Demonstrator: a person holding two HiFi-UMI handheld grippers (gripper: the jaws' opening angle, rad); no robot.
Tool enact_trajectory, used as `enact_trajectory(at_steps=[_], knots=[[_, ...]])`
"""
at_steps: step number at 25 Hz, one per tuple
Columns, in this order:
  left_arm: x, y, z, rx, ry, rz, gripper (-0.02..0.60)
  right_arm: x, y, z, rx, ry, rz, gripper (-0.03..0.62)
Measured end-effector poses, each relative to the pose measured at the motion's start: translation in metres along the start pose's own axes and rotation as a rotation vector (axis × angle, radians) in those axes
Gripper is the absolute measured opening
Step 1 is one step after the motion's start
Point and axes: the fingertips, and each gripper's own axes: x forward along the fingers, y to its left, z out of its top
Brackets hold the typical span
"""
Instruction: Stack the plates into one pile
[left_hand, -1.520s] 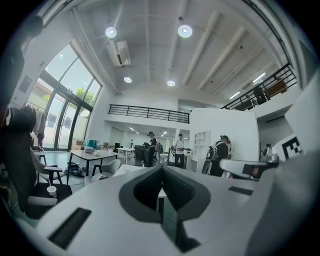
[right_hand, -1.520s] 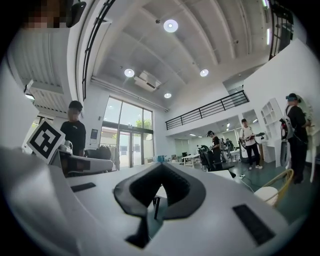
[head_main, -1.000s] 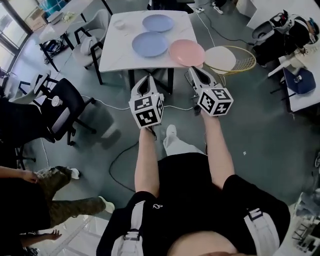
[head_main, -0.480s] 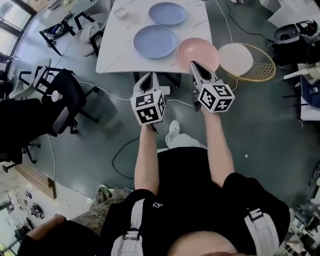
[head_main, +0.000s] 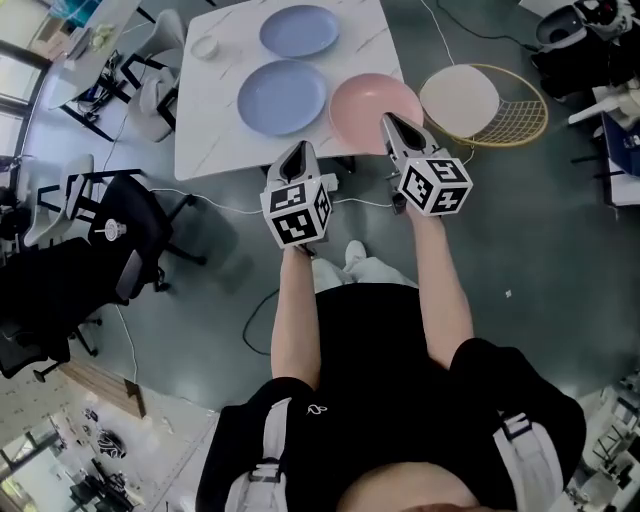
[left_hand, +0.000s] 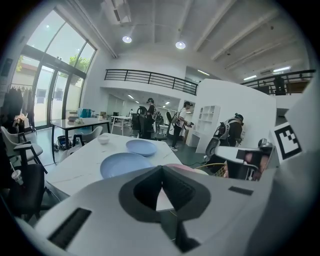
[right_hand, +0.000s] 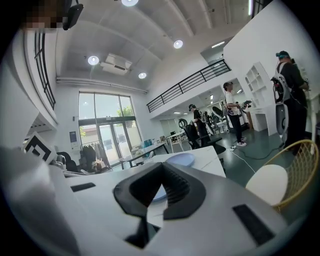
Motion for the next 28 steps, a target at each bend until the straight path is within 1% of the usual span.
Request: enact_trajectory(at_steps=[4, 7, 12, 17, 19, 22, 24, 26, 27, 28], knots=[[0.015, -0.008, -0.011, -0.021, 0.039, -0.033, 0.012, -0.003, -0.018, -0.009, 0.008, 0.025, -0.040, 0.008], [0.029, -0.012, -0.020, -0.017, 0.075, -0.051, 0.012, -0.003, -0.032, -0.020, 0.021, 0.047, -0.082, 0.008], [0.067, -0.011, -0.043, -0.014, 0.187, -0.055, 0.012, -0.002, -0.066, -0.034, 0.027, 0.085, -0.192, 0.008], [0.101, -0.020, -0.059, -0.019, 0.258, -0.105, 0.014, -0.005, -0.106, -0.047, 0.044, 0.122, -0.306, 0.008], [0.115, -0.018, -0.065, -0.019, 0.281, -0.120, 0.024, -0.003, -0.120, -0.053, 0.049, 0.136, -0.342, 0.008], [0.131, -0.012, -0.078, -0.036, 0.337, -0.142, 0.061, -0.001, -0.133, -0.068, 0.062, 0.167, -0.389, 0.008], [0.140, -0.008, -0.088, -0.039, 0.379, -0.152, 0.075, -0.004, -0.142, -0.076, 0.070, 0.178, -0.443, 0.009], [0.148, -0.002, -0.096, -0.039, 0.403, -0.147, 0.080, -0.006, -0.154, -0.083, 0.079, 0.183, -0.507, 0.009], [0.152, 0.001, -0.099, -0.043, 0.411, -0.143, 0.083, -0.007, -0.159, -0.087, 0.086, 0.190, -0.530, 0.015], [0.155, 0.004, -0.103, -0.050, 0.418, -0.142, 0.089, -0.006, -0.163, -0.092, 0.097, 0.202, -0.544, 0.068]])
